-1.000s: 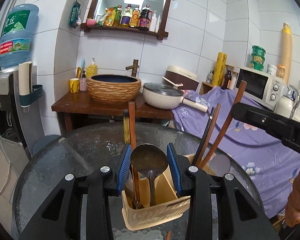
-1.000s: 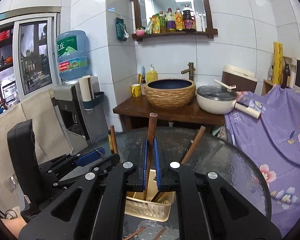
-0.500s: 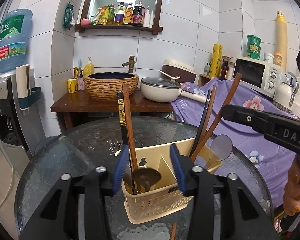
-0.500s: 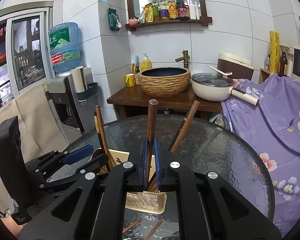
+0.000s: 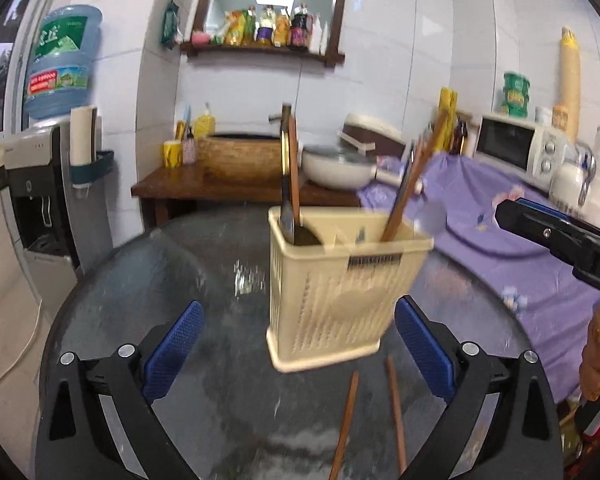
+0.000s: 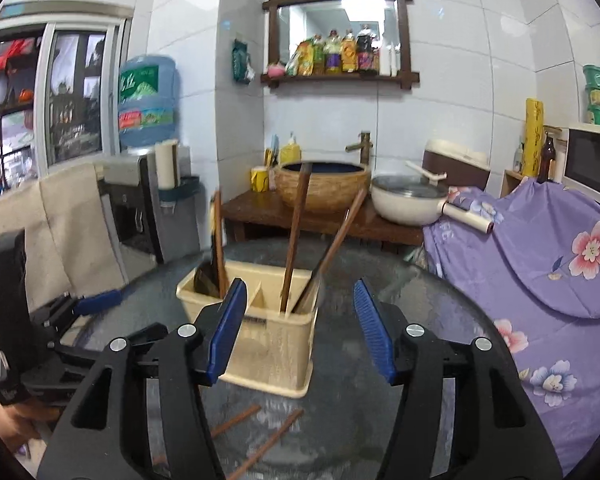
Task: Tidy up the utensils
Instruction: 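Lower the spoon and chopstick into the holder and open both tools, then withdraw both open tools up from the holder, then grasp a brown chopstick with the right tool while the left tool grasps another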
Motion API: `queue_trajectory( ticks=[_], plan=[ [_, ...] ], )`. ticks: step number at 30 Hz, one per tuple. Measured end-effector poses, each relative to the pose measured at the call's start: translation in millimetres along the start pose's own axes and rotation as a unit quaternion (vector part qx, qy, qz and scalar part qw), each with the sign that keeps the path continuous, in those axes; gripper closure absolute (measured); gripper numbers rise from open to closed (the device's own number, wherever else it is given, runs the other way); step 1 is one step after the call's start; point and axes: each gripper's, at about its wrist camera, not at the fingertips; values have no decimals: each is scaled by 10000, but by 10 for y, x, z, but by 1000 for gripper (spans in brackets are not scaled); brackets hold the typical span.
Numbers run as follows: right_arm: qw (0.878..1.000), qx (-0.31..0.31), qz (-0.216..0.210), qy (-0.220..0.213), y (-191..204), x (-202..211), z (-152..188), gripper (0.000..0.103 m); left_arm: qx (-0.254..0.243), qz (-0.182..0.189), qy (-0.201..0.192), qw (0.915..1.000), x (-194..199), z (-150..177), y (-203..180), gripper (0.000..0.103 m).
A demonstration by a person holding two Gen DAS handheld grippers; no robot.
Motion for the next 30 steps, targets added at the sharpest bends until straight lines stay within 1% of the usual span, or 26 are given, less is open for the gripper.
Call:
queue_trajectory(
  ticks=[1, 4, 6, 8, 10, 12, 15, 18, 19, 21, 23, 25, 26, 27, 28, 30],
  plan=[
    [9999, 20, 15, 130, -5, -36, 72, 46, -43, 38, 126, 9999, -18, 59, -12, 9],
    [9966, -76, 189, 803, -74, -288, 411, 46, -300, 150, 673, 9972, -119, 319, -73, 9],
    [9908, -282, 189, 1311, -138, -466, 588, 46, -479, 151, 863, 9950, -145, 456, -103, 9],
    [9800, -642, 138, 1878, -217, -667, 783, 46, -698, 137, 1031, 9921, -175, 577, -150, 9],
    [9724, -840, 170, 2169, -248, -799, 919, 46, -819, 111, 1122, 9902, -188, 671, -174, 9],
    [9665, -977, 231, 2364, -262, -905, 1006, 49, -813, 131, 1169, 9897, -188, 739, -177, 9],
    [9620, -1058, 287, 2502, -257, -995, 1078, 52, -777, 174, 1227, 9892, -192, 801, -169, 9],
    [9584, -1052, 432, 2618, -238, -1091, 1124, 55, -797, 161, 1242, 9889, -191, 817, -170, 9],
    [9581, -1019, 481, 2632, -237, -1108, 1151, 56, -803, 169, 1242, 9889, -186, 815, -176, 9],
    [9600, -871, 673, 2576, -189, -1137, 1151, 62, -809, 174, 1223, 9890, -176, 808, -183, 9],
    [9601, -861, 722, 2560, -136, -1161, 1136, 64, -816, 181, 1220, 9890, -167, 799, -192, 9],
    [9604, -807, 774, 2554, -114, -1169, 1148, 69, -812, 201, 1239, 9888, -171, 794, -199, 9],
    [9608, -770, 785, 2546, -96, -1172, 1160, 75, -814, 207, 1252, 9886, -179, 781, -214, 9],
    [9612, -729, 799, 2540, -89, -1179, 1163, 82, -827, 217, 1268, 9882, -187, 781, -221, 9],
    [9615, -680, 787, 2542, -64, -1178, 1169, 86, -846, 221, 1278, 9879, -192, 780, -234, 9],
    [9616, -630, 720, 2571, -41, -1166, 1159, 89, -892, 230, 1297, 9873, -201, 781, -260, 9]
  ],
)
Point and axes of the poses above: each gripper's, at about its wrist camera, not at the fingertips, and x roughly against the way its jaws point, y to its left, z to its underside, and after that the axes turned 11 degrees about -x, right-handed
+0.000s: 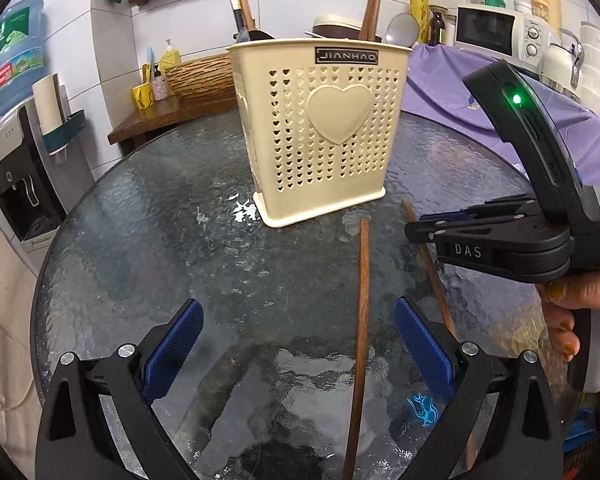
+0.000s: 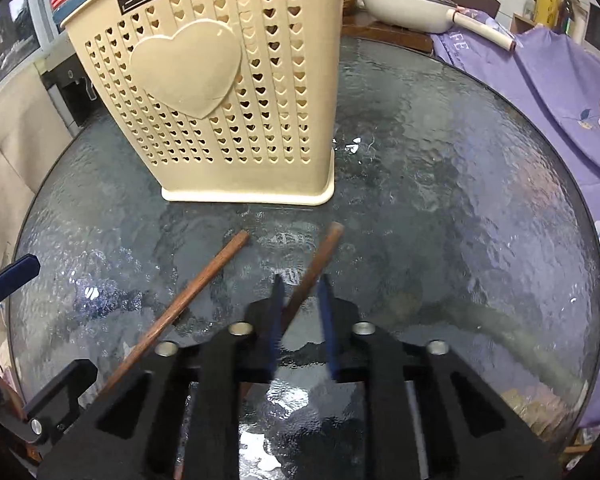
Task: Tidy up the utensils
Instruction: 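Grasp a brown chopstick with the right tool while the left tool grasps another, then carry both brown chopsticks up over the cream holder with both tools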
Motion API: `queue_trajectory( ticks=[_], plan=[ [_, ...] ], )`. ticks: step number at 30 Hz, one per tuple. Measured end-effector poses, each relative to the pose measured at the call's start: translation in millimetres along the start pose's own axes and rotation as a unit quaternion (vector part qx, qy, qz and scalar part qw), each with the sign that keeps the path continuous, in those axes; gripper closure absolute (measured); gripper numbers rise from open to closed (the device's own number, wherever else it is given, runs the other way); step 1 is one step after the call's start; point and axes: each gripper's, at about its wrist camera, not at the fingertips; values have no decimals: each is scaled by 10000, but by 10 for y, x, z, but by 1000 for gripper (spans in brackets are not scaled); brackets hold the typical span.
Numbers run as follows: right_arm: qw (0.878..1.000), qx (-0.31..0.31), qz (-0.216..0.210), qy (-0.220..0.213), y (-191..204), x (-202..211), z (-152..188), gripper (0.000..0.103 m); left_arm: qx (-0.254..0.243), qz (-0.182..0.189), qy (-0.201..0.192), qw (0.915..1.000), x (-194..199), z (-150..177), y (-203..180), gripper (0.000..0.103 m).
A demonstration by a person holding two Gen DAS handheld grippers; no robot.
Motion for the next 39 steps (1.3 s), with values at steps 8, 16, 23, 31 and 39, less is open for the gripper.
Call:
queue_trajectory(
  ticks=[8, 16, 23, 31, 39],
  plan=[
    [9997, 87, -175, 133, -152, 35, -50, 95, -57, 85, 128, 9999, -92, -85, -118, 22],
    [9996, 188, -151, 151, -226, 61, -41, 95, -342, 218, 527, 9978, -357, -234, -315, 44],
    [9995, 121, -228, 206, -335, 58, -81, 95, -117, 431, 852, 9954, -566, -323, -304, 62],
    [9986, 18, -482, 225, -473, 57, -103, 95, -262, 402, 950, 9943, -688, -480, -350, 81],
    [9983, 136, -489, 279, -472, 42, -127, 95, -284, 323, 950, 9945, -797, -614, -422, 95]
  ],
)
Point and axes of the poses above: each gripper's, at about its wrist camera, not at the fingertips, and x roughly against the way its jaws point, y to its left, z to its underside, and after that the axes turned 11 degrees about -x, right-handed
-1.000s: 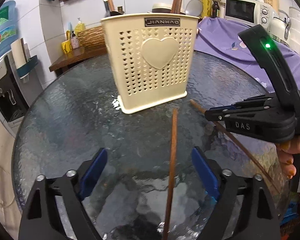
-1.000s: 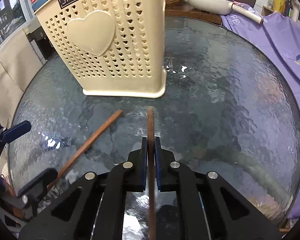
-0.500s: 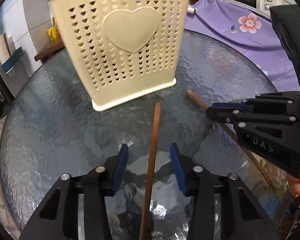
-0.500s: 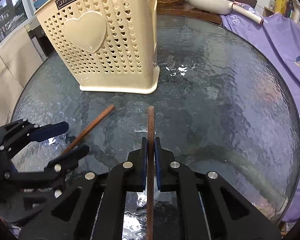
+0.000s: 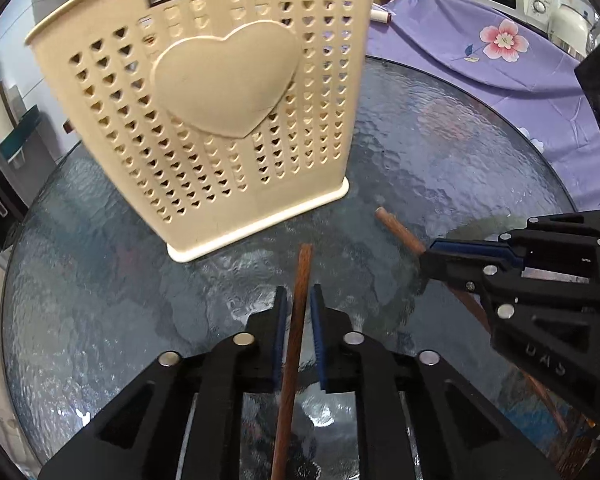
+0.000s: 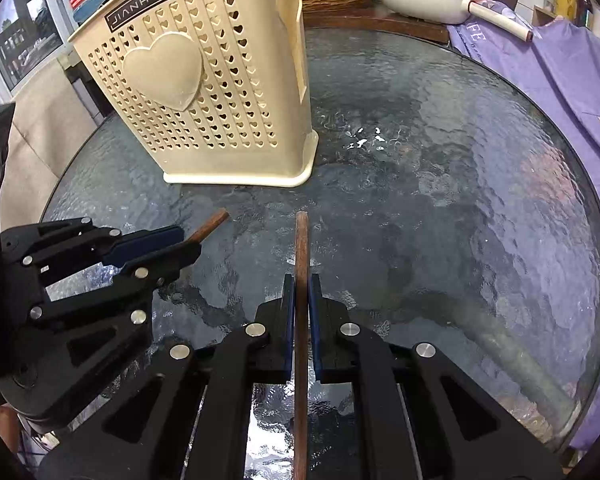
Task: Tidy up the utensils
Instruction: 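Carry both brown chopsticks up over the cream holder with both tools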
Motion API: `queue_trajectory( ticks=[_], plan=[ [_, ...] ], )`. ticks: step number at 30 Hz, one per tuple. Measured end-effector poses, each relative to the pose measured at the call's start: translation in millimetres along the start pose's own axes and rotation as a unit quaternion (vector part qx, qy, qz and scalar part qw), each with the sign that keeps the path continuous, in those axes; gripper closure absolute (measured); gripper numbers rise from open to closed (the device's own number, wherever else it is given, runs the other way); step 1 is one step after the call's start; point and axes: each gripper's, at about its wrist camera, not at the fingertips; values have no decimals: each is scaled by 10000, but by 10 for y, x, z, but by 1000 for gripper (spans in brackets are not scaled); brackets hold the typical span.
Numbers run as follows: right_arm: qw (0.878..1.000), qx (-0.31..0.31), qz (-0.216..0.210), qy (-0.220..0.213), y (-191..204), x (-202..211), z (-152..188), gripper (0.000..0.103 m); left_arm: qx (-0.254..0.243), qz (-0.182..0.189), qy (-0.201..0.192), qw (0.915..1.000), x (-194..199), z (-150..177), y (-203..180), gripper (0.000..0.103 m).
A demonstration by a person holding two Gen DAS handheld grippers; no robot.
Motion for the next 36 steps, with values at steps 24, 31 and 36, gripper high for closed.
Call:
queue_trajectory(
  ticks=[24, 31, 36],
  plan=[
    [9970, 34, -151, -763, 100, 342, 100, 95, 508, -84, -748, 9959, 636, 118, 159, 96],
    [9900, 30, -479, -1324, 153, 880, 106, 95, 459, -96, -1358, 9896, 1129, 7, 64, 96],
    [9833, 37, -705, -1678, 206, 1273, 104, 95, 444, -119, -1641, 9854, 1390, -14, 36, 96]
  ],
)
Point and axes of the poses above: each gripper's, at about its wrist camera, not at the fingertips, and x roughly against the way its jaws point, y to its left, z to its underside, and after that the axes turned 11 degrees about -x, right-handed
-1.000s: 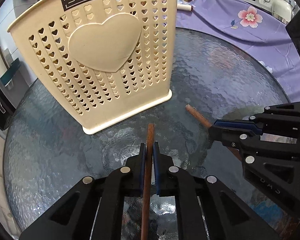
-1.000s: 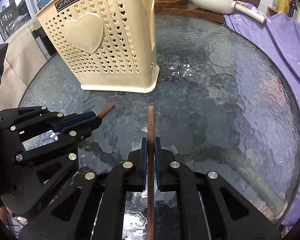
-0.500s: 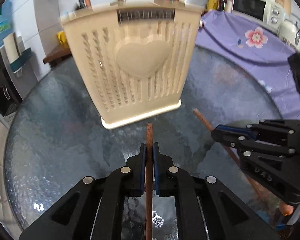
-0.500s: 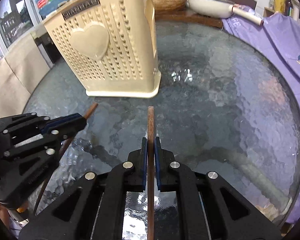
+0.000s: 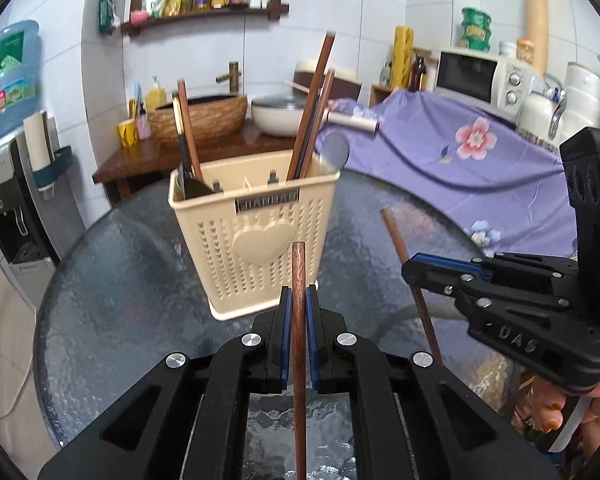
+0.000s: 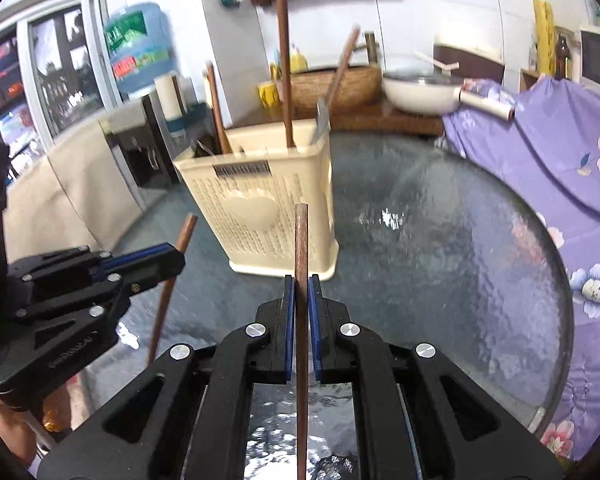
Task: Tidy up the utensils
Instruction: 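Carry both brown chopsticks up over the cream holder with both tools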
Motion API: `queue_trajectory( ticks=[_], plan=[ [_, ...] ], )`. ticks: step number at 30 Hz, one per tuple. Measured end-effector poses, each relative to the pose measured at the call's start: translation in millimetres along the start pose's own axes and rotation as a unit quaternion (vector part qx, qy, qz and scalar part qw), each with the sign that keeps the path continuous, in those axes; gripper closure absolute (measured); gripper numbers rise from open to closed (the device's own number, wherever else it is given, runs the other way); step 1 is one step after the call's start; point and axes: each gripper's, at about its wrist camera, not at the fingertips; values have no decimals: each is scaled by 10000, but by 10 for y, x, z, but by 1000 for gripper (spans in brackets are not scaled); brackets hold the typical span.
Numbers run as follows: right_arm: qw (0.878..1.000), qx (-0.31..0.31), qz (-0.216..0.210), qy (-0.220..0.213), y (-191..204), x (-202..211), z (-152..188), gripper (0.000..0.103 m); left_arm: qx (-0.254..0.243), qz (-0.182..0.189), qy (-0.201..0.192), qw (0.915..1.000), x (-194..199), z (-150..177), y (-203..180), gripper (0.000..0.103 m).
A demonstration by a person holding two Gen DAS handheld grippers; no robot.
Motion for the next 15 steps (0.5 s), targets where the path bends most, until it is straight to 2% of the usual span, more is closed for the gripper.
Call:
queue_trajectory(
  ticks=[8, 15],
  plan=[
    [9983, 61, -333, -464, 154, 544, -130, 95, 1, -92, -391, 9992, 353, -116, 34, 96],
    [9971, 228, -350, -634, 248, 733, -180, 95, 61, -78, -629, 9980, 547, -179, 78, 96]
  ],
)
Point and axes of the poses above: each gripper's, at about its wrist camera, not at the fingertips, and x roughly against the way its jaws point, y to its left, z to its underside, and after that the axes turned 11 degrees about -x, right-handed
